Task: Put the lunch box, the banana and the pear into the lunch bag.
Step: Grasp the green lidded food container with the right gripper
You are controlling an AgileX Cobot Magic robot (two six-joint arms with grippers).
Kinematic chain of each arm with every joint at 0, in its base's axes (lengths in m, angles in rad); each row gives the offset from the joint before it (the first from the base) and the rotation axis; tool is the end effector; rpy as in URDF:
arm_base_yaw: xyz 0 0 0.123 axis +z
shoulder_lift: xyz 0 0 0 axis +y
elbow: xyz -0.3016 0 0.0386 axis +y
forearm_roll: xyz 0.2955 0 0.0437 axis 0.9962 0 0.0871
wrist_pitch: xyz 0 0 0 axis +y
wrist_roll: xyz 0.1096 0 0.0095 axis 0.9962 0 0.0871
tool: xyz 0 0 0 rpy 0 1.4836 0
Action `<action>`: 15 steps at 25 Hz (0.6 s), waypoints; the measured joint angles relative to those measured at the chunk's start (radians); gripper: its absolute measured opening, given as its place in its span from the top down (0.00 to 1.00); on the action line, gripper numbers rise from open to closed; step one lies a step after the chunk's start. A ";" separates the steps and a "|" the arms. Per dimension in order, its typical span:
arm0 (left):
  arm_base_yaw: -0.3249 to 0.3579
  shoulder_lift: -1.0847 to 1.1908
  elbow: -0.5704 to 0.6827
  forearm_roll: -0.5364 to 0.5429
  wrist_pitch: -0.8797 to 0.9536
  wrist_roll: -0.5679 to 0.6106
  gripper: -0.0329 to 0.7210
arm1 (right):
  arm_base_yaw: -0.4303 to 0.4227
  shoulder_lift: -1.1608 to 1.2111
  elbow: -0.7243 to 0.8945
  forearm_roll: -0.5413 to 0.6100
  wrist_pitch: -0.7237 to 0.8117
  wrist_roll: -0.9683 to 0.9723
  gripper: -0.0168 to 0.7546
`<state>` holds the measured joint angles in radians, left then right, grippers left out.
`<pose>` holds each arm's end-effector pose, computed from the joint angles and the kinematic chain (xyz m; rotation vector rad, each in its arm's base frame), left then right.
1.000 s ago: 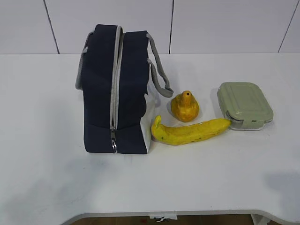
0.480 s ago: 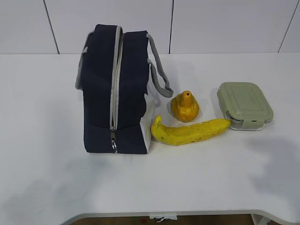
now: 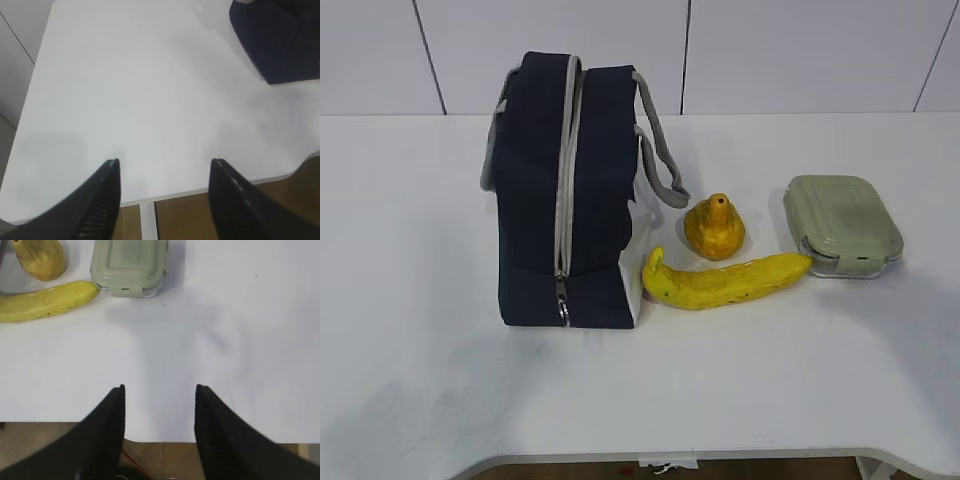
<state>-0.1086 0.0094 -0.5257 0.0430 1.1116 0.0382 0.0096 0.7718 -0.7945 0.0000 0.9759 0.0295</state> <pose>0.0305 0.0009 0.2948 0.1487 2.0728 0.0087 0.1764 0.0017 0.3276 0.0242 2.4368 0.0175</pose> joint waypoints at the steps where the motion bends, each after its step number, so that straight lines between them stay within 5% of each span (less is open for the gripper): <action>1: 0.000 0.000 0.000 0.000 0.000 0.000 0.39 | 0.000 0.036 -0.019 0.000 -0.004 0.008 0.51; 9: 0.000 0.000 0.000 -0.002 -0.002 0.000 0.39 | -0.047 0.345 -0.165 0.025 -0.042 0.036 0.51; 15: 0.000 0.000 0.000 -0.006 -0.002 0.000 0.39 | -0.195 0.545 -0.267 0.229 -0.042 -0.137 0.51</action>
<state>-0.1086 0.0094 -0.5257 0.0371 1.1100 0.0382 -0.1858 1.3163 -1.0610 0.2290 0.9342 -0.1071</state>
